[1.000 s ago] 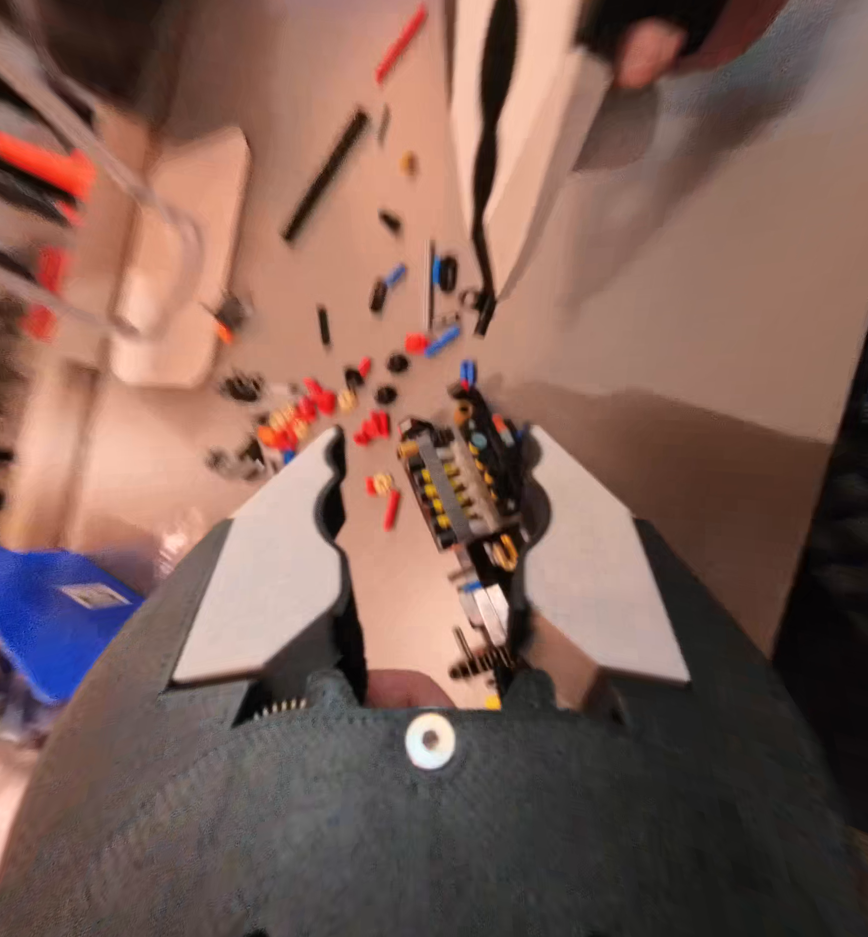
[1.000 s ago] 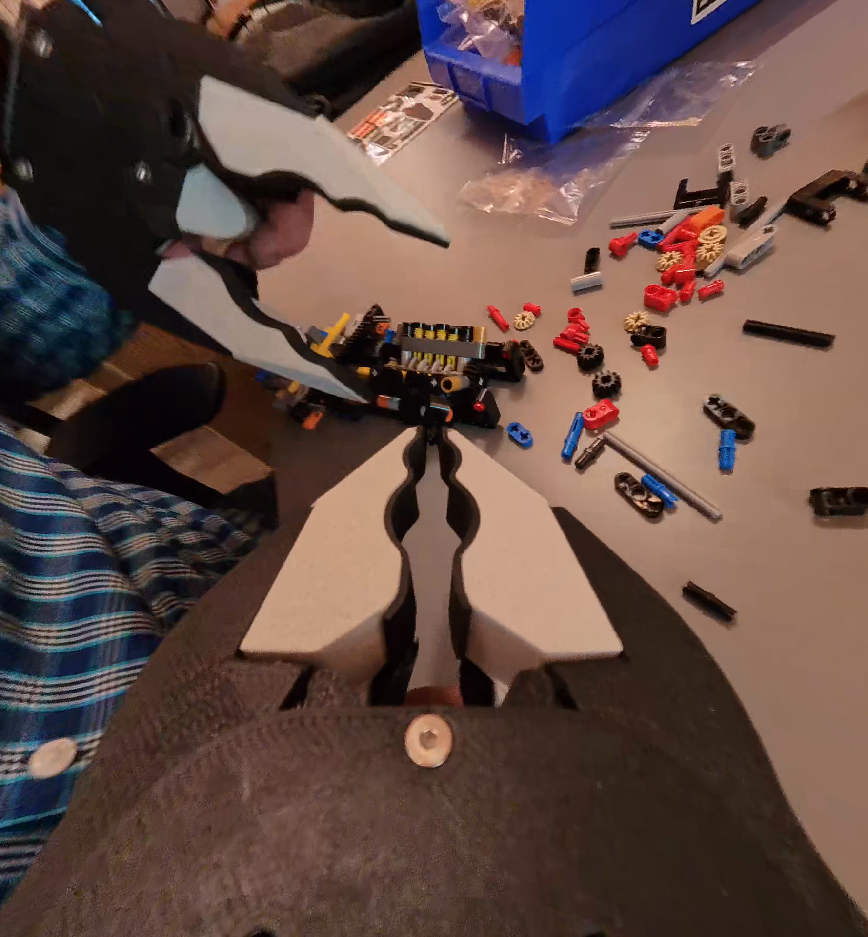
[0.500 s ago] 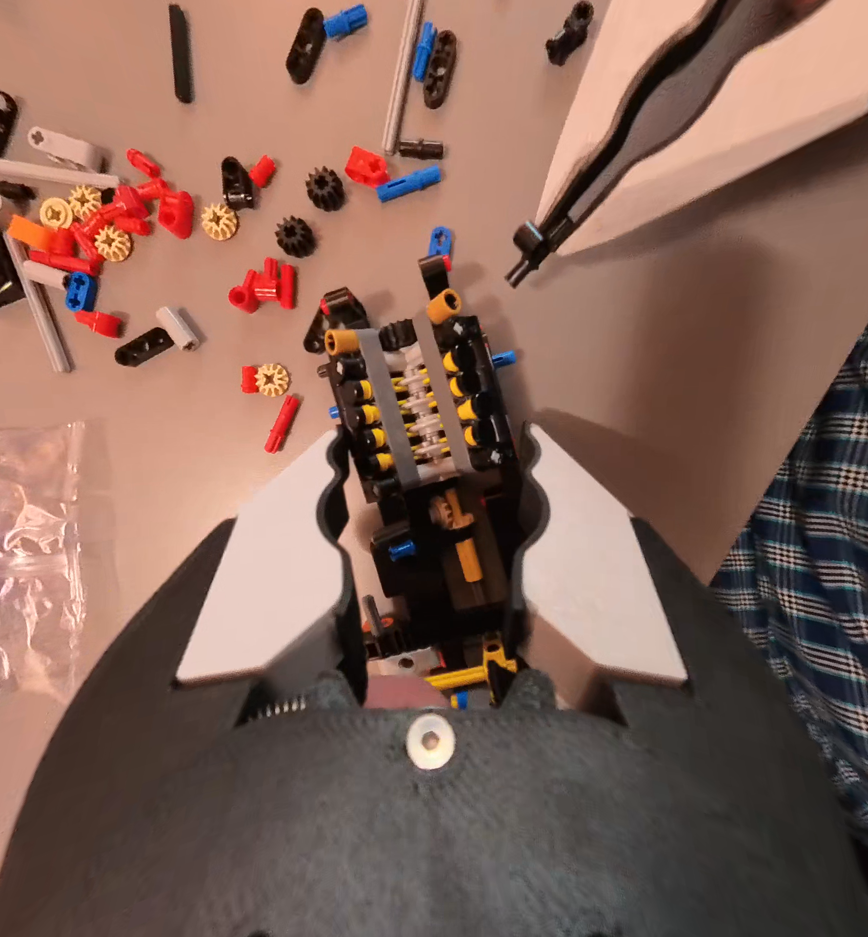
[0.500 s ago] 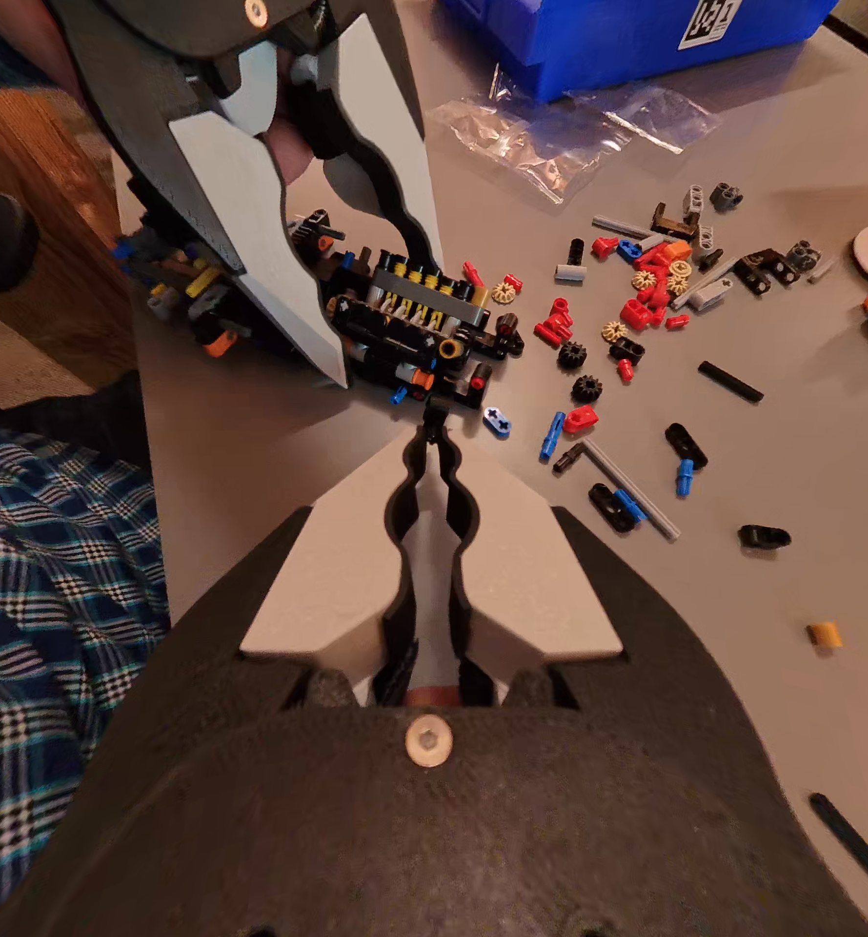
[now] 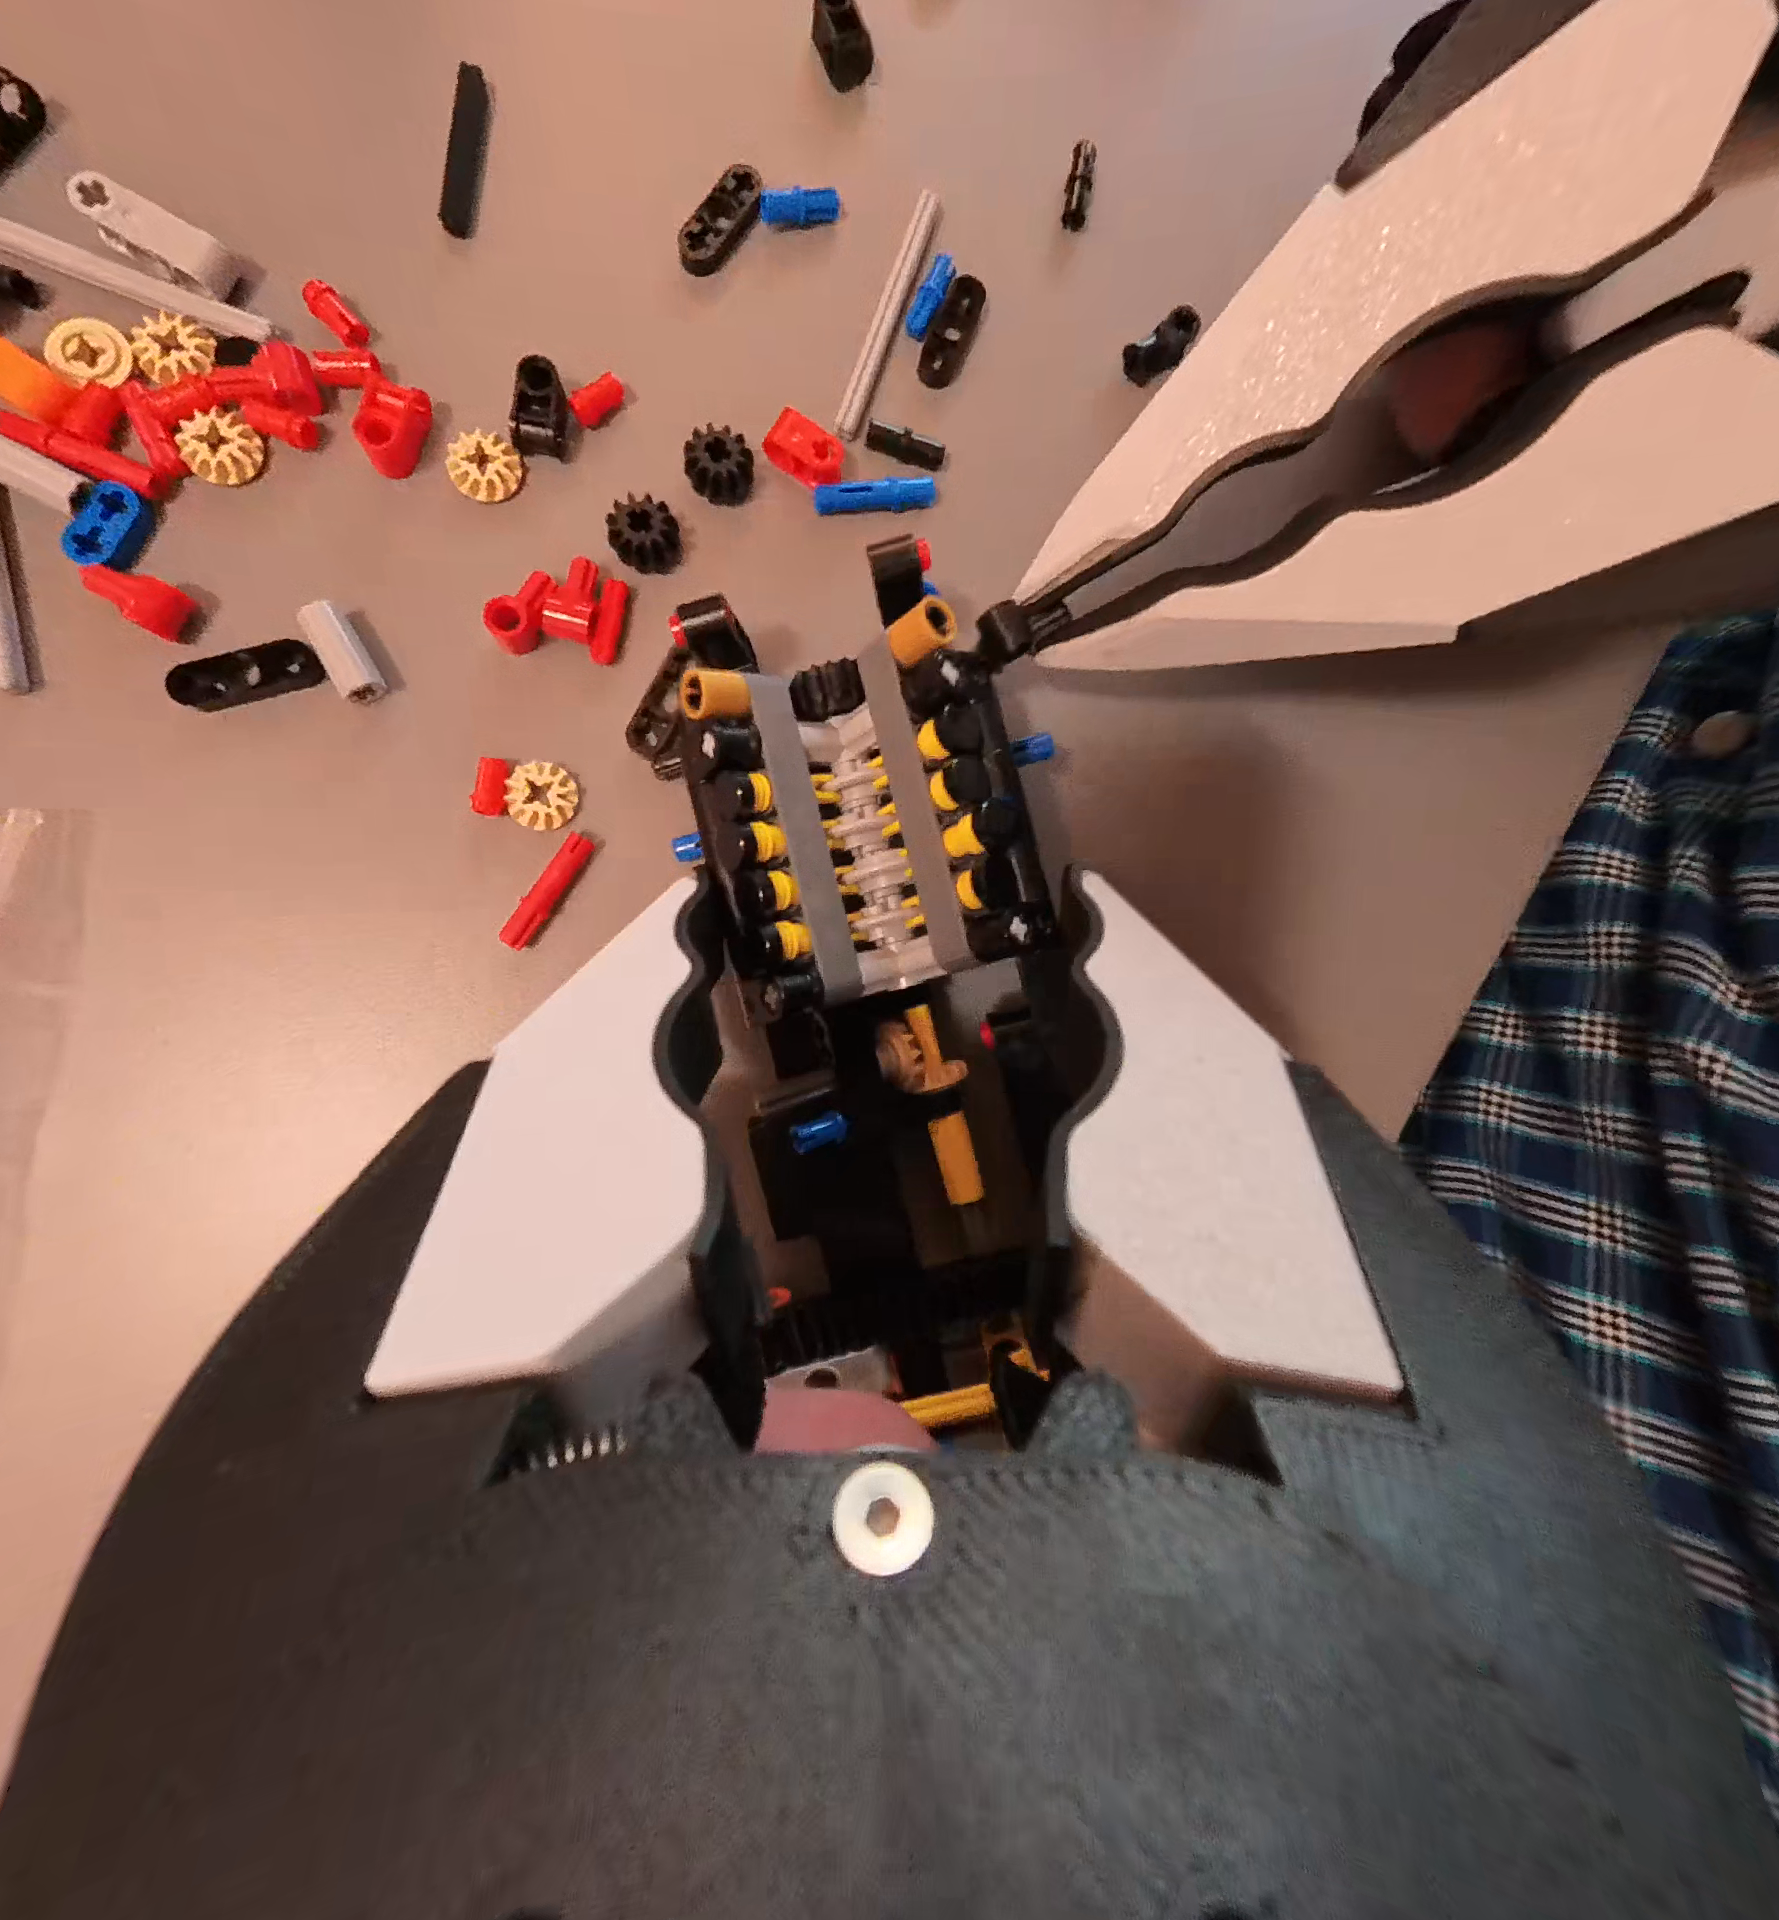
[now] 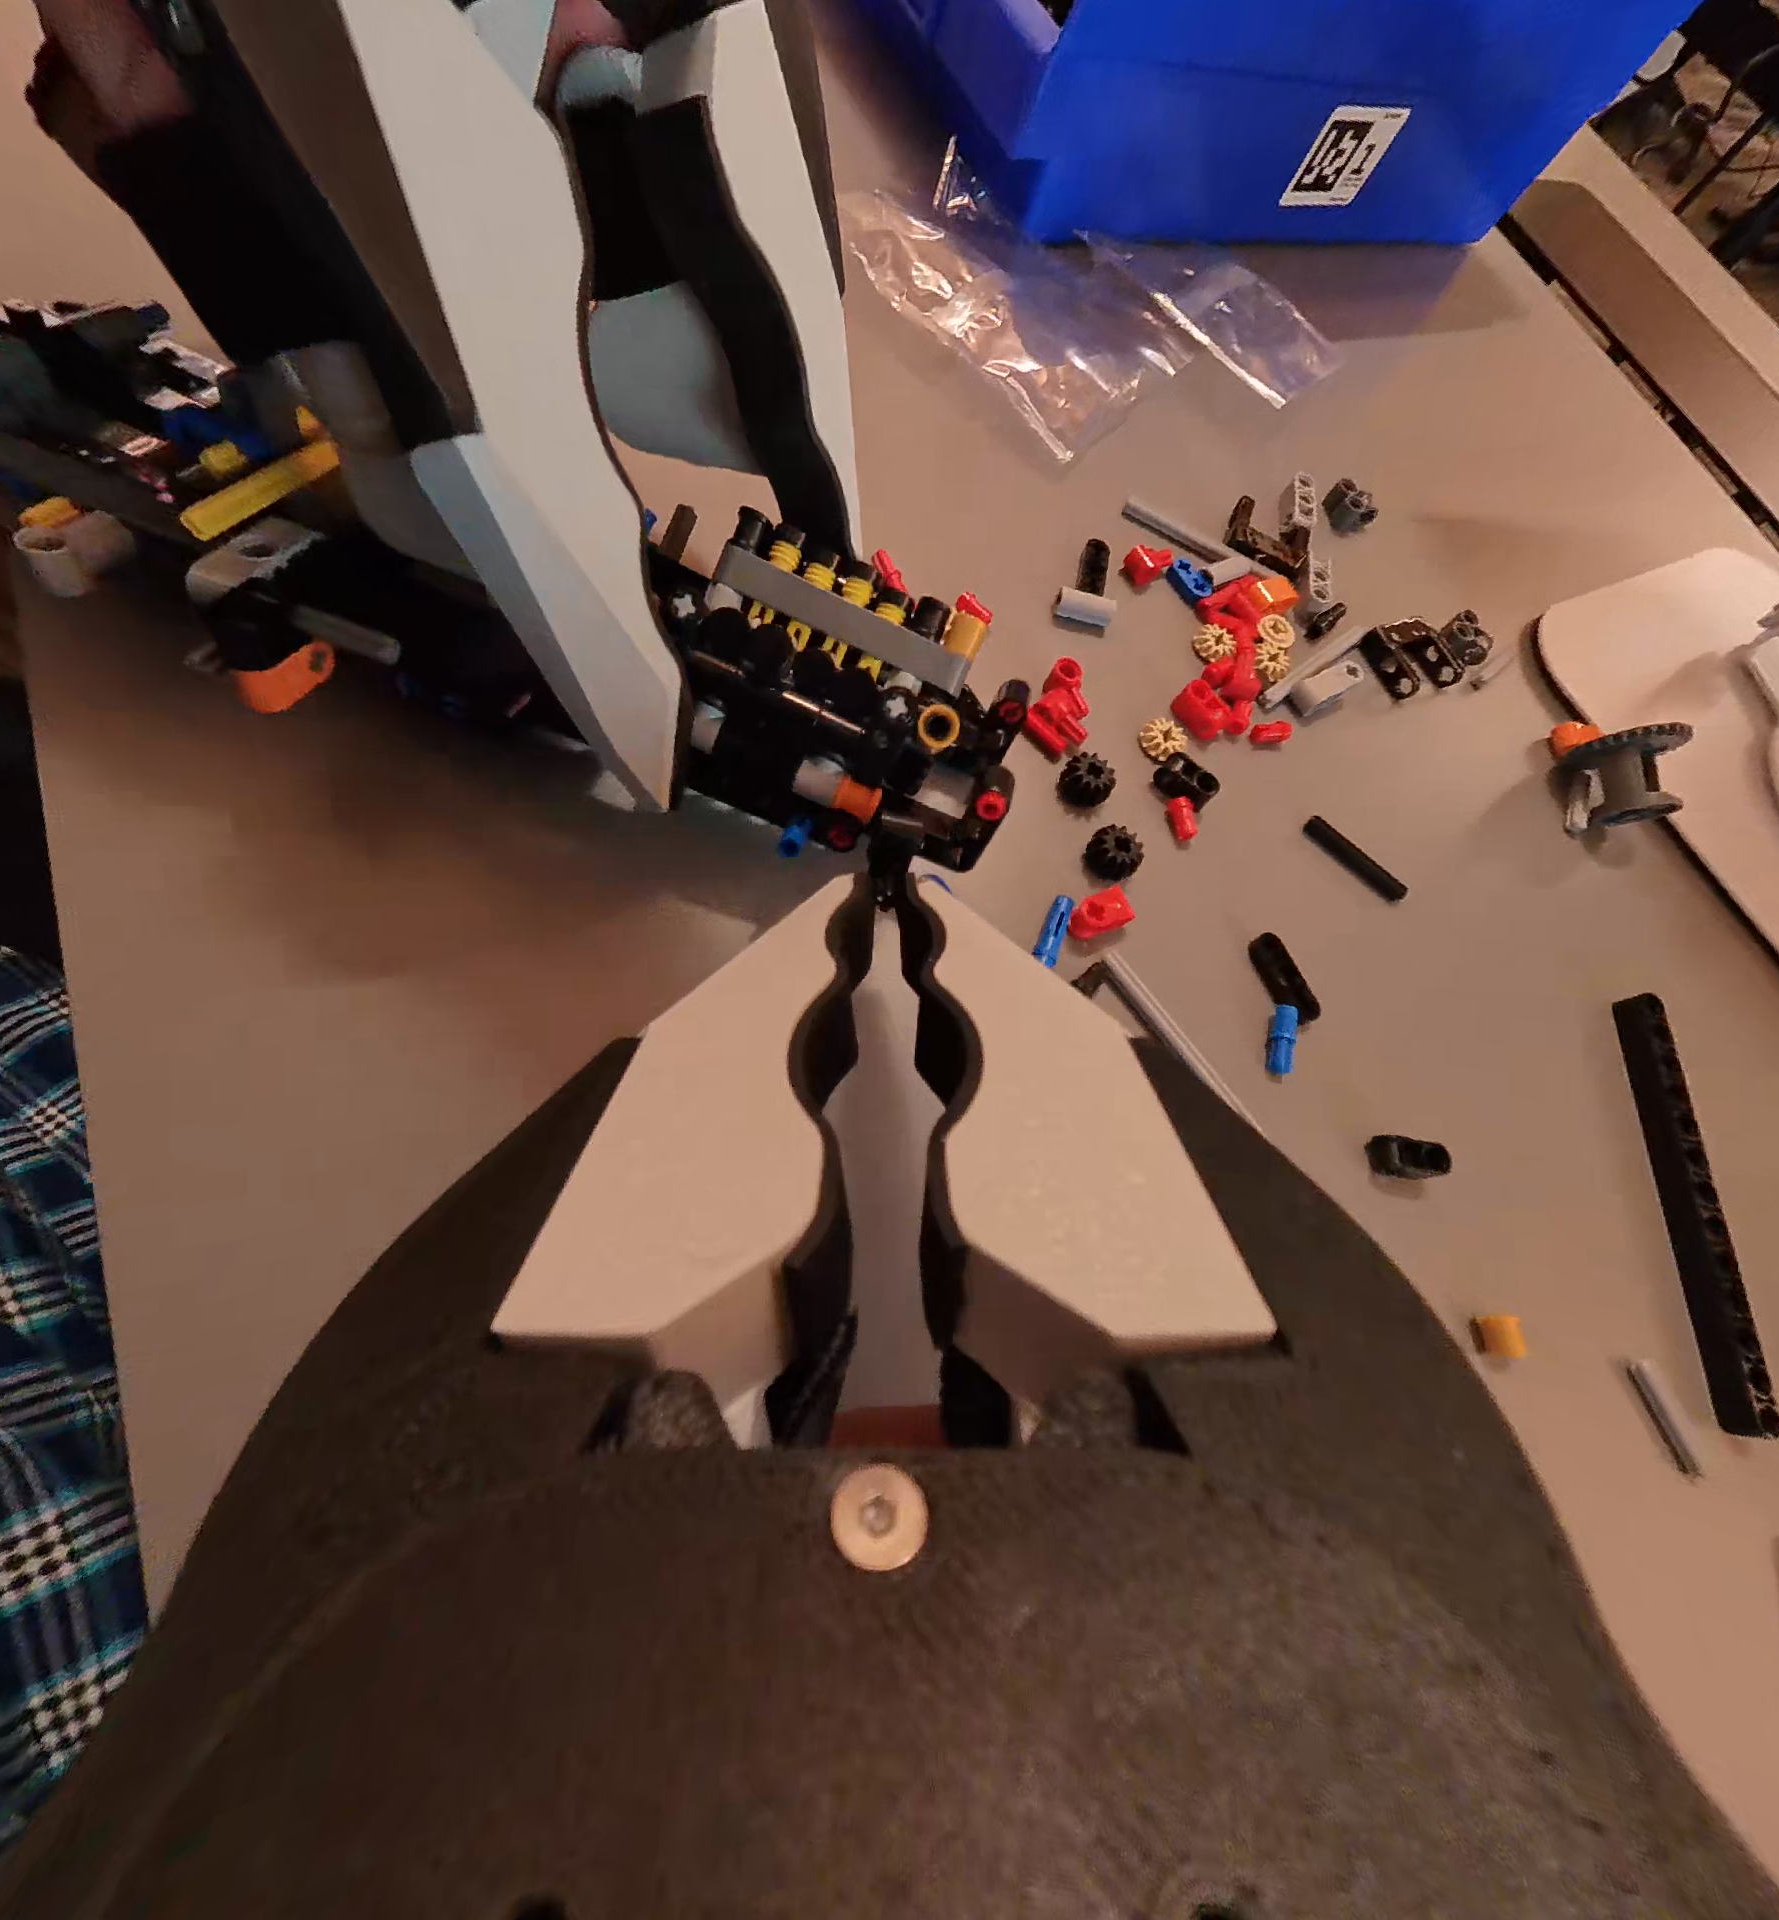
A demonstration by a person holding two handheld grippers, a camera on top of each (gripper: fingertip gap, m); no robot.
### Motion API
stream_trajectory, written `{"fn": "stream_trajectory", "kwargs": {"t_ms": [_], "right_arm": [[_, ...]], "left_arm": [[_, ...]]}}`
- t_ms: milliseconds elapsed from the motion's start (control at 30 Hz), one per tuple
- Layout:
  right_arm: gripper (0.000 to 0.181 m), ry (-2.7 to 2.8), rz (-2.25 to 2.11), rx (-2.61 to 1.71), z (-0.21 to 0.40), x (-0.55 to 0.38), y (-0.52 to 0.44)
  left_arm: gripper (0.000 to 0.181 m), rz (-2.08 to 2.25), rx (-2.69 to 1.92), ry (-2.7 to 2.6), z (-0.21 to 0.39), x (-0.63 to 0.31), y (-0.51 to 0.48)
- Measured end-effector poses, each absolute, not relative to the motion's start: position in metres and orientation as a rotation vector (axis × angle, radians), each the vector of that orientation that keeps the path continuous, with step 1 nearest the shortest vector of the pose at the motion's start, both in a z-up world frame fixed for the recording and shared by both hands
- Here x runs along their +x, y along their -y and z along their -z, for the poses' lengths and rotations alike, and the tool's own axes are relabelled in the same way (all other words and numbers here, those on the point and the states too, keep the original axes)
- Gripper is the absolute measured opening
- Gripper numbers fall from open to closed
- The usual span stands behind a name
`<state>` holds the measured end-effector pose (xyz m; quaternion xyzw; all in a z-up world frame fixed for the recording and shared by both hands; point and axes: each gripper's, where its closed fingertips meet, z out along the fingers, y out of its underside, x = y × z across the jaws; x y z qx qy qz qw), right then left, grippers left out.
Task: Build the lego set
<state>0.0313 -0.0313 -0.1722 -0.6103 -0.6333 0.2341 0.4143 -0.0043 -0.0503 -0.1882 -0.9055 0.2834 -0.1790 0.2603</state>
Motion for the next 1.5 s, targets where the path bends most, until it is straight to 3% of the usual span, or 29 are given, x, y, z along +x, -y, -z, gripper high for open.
{"fn": "stream_trajectory", "kwargs": {"t_ms": [33, 933, 1500], "right_arm": [[0.003, 1.590, -0.582, -1.534, 0.172, 0.031, 0.030], [0.001, 1.568, -0.442, -1.418, 0.167, 0.020, 0.018], [0.002, 1.747, -0.253, -1.309, 0.174, 0.021, 0.015]], "left_arm": [[0.063, 0.493, -2.451, -0.756, 0.188, -0.005, 0.050], [0.063, 0.763, -2.365, -0.428, 0.178, -0.008, 0.039], [0.062, 0.534, -2.396, -0.524, 0.185, -0.010, 0.037]]}}
